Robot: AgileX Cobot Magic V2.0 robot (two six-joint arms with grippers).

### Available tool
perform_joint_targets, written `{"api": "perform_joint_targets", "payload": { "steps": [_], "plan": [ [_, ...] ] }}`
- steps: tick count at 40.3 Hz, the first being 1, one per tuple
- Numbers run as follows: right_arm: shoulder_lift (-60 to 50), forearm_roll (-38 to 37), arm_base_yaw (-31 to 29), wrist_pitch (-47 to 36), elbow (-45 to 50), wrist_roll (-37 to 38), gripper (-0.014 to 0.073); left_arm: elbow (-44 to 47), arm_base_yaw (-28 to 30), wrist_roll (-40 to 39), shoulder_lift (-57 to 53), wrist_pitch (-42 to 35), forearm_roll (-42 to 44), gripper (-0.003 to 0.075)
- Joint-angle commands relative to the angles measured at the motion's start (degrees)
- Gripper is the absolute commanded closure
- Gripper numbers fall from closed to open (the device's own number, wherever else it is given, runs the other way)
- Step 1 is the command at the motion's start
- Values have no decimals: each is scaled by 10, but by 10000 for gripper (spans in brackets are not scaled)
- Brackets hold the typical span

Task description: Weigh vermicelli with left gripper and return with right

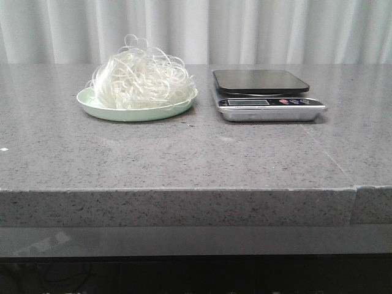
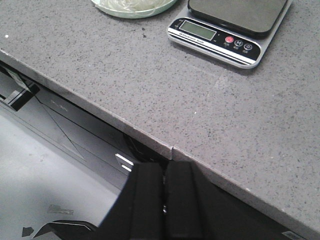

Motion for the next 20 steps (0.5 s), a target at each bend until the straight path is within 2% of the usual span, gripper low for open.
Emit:
{"api": "perform_joint_targets", "payload": {
  "steps": [1,4,8,20],
  "plan": [
    [0,-8,-2,-38,-10,0,436,22,0,-4,-13,-49,-6,565],
    [-11,-4,-13,-43,5,0,436,22,0,-4,-13,-49,-6,565],
    [-41,0,-64,-63,45,0,436,22,0,-4,-13,-49,-6,565],
    [-191,0,-237,-324,245,0,436,22,0,-4,-13,-49,-6,565]
  ]
}}
